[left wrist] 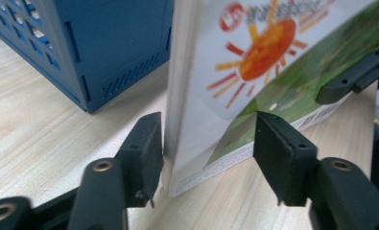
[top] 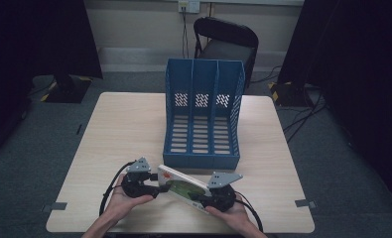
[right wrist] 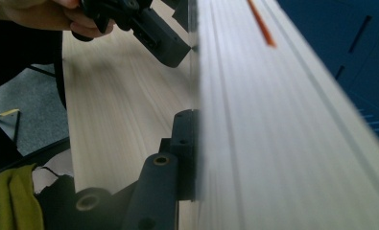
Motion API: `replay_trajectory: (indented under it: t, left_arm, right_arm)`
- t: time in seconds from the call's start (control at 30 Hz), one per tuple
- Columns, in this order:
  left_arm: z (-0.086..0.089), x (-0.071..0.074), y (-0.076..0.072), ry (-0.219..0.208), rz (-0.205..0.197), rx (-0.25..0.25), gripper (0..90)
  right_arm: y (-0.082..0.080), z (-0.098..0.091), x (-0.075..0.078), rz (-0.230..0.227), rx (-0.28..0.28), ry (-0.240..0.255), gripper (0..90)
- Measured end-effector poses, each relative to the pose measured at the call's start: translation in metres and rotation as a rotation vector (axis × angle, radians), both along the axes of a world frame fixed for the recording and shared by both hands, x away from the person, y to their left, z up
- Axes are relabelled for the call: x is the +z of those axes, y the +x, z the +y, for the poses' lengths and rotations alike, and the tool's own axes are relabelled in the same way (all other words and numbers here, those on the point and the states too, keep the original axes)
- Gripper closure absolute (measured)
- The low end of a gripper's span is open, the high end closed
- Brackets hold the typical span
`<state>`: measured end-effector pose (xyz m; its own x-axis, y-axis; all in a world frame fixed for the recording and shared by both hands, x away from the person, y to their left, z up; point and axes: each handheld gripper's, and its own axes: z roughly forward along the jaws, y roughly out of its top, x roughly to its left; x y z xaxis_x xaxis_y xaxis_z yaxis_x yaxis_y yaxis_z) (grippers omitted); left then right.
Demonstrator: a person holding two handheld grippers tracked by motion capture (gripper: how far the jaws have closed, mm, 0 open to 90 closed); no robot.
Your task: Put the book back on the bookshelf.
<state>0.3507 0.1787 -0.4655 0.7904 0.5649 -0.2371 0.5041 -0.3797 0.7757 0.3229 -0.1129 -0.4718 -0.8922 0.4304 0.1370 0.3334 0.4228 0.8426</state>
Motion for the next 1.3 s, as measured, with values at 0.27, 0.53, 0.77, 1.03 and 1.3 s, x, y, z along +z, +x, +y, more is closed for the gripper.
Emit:
replay_trajectory:
  t: [0.27,0.53,0.77,1.03,1.3]
  left_arm:
    - [0.023,0.007,0.003,-0.021,0.001,0.125,31.8]
    - [0.039,-0.001,0.016,0.1,0.046,0.26,19.4]
    - [0.048,-0.017,0.028,0.235,0.095,0.352,22.9]
    - [0.046,-0.028,0.029,0.326,0.009,0.389,20.1]
    - [0.051,-0.042,0.029,0.259,-0.065,0.436,1.6]
  right_arm:
    - [0.0,-0.004,0.005,0.01,-0.017,-0.008,76.2]
    - [-0.001,-0.007,0.01,0.02,-0.017,-0.008,76.3]
    - [-0.003,-0.01,0.013,0.019,-0.019,-0.012,76.3]
    - [-0.005,-0.015,0.02,0.022,-0.016,0.006,76.3]
    - [-0.013,-0.03,0.04,0.002,-0.037,0.05,76.3]
